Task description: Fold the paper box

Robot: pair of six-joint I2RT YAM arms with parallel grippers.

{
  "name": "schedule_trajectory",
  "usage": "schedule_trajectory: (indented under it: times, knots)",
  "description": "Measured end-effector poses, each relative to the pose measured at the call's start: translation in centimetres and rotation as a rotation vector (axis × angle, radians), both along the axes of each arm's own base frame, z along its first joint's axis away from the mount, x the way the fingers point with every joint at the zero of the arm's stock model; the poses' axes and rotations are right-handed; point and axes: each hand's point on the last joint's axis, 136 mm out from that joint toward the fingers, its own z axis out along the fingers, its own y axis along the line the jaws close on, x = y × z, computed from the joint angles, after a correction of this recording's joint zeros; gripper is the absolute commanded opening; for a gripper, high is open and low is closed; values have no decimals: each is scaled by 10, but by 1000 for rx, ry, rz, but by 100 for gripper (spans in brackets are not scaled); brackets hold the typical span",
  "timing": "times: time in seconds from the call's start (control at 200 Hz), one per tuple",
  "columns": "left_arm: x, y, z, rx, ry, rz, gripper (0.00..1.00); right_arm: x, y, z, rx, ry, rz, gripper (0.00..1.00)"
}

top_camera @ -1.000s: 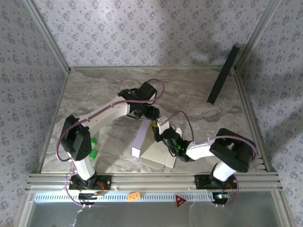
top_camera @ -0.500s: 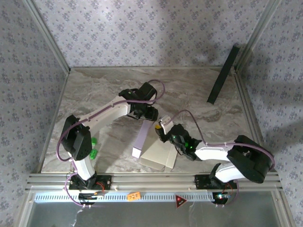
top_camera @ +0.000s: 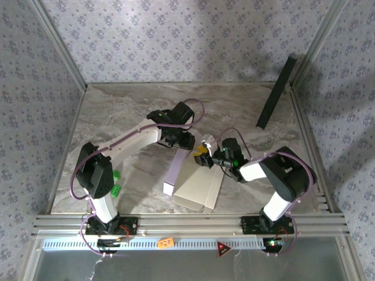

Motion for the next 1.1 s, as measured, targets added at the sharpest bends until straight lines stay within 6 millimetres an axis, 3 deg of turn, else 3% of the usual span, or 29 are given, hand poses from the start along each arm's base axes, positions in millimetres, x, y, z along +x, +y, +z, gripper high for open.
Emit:
schedule_trajectory:
  times: [0.265, 0.52, 0.845, 1.099]
  knots:
    - [-1, 2, 0, 13, 5, -11, 44, 6, 30, 13, 110, -33, 134, 41]
    - [-2, 2, -1, 19, 8, -19, 43, 9, 35, 9, 126, -32, 160, 28]
    - [-4, 0, -1, 7, 16, -34, 43, 13, 39, 9, 133, -34, 164, 22]
    - [0, 1, 0, -4, 17, -30, 49, 16, 42, 8, 123, -40, 132, 9]
